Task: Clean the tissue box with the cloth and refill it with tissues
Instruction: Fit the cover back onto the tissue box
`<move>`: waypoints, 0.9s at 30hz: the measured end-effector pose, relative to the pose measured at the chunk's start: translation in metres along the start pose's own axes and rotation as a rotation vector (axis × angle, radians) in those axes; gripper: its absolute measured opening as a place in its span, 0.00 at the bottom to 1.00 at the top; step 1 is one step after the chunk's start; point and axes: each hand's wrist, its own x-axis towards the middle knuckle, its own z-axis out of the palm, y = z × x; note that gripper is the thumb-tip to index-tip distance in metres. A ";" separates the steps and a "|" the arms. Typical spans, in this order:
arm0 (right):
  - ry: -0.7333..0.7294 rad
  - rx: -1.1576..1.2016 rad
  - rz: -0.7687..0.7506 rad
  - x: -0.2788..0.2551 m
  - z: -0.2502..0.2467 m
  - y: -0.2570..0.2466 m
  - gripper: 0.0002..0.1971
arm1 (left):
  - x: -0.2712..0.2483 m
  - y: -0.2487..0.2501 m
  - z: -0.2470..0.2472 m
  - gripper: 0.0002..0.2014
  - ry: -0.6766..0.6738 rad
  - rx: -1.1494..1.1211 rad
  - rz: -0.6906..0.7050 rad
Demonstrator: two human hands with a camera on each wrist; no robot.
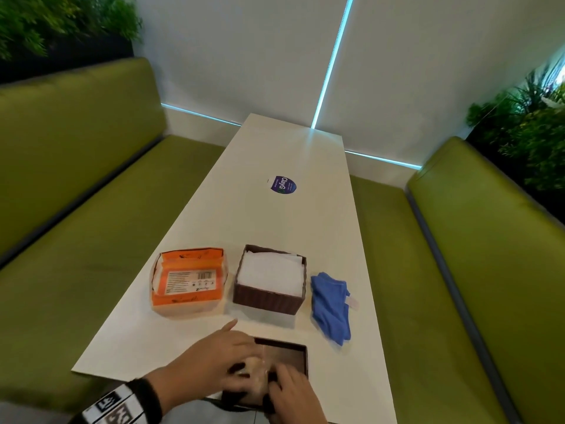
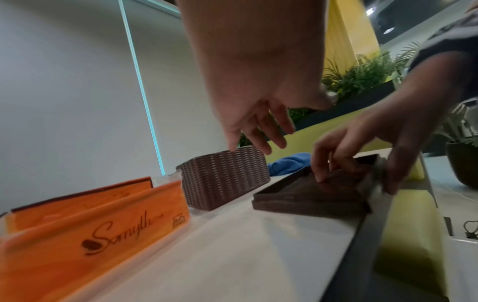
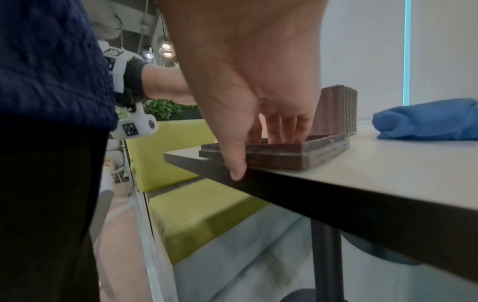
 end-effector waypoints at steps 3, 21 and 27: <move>0.022 0.132 -0.037 -0.001 -0.033 -0.005 0.14 | -0.009 0.001 -0.006 0.34 -0.161 -0.006 -0.011; 0.561 1.252 0.317 0.075 -0.142 0.051 0.10 | 0.077 -0.031 -0.084 0.12 0.709 -0.647 -0.423; 0.573 0.832 0.502 0.127 -0.133 0.058 0.22 | 0.120 -0.048 -0.069 0.27 0.653 -0.521 -0.537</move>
